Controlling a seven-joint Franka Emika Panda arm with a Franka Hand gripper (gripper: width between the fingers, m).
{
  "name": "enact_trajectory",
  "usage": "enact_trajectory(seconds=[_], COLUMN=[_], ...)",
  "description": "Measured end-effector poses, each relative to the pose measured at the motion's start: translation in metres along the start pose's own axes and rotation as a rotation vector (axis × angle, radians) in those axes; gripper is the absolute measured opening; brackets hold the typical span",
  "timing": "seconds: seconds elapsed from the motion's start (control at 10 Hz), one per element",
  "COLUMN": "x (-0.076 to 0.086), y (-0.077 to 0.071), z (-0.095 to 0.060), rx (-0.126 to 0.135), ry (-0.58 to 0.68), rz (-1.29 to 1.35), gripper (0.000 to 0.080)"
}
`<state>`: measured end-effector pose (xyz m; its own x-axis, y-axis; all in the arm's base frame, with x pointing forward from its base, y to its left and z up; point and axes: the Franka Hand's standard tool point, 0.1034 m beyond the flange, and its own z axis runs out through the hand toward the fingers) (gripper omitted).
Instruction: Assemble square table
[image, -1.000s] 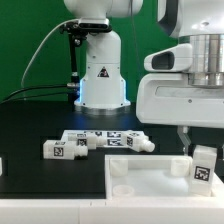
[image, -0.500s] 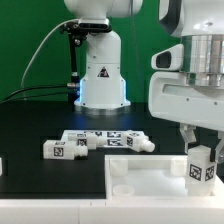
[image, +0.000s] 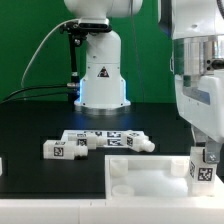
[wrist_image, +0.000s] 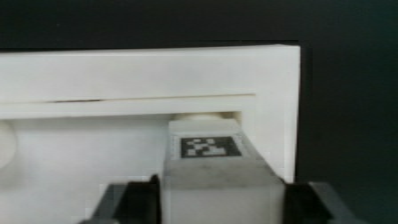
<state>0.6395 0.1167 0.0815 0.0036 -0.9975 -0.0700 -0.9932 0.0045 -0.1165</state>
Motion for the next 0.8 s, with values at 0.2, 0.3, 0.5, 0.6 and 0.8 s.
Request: enact_trajectory(seconds=[0.2, 0.3, 0.5, 0.6, 0.8], x=[0.0025, 0.0043, 0.0008, 0.0004, 0.001], y=[0.0003, -0.0011, 0.0006, 0.0008, 0.0005], z=[0.0003, 0.0004, 0.0027, 0.0028, 0.0028], rx=[-0.003, 0.006, 0.015, 0.014, 0.012], ry=[0.002, 0.004, 0.007, 0.007, 0.013], rz=[-0.169, -0.36, -0.603, -0.668, -0.834], gripper=[0.0584, 0.0584, 0.0646, 0.0646, 0.0649])
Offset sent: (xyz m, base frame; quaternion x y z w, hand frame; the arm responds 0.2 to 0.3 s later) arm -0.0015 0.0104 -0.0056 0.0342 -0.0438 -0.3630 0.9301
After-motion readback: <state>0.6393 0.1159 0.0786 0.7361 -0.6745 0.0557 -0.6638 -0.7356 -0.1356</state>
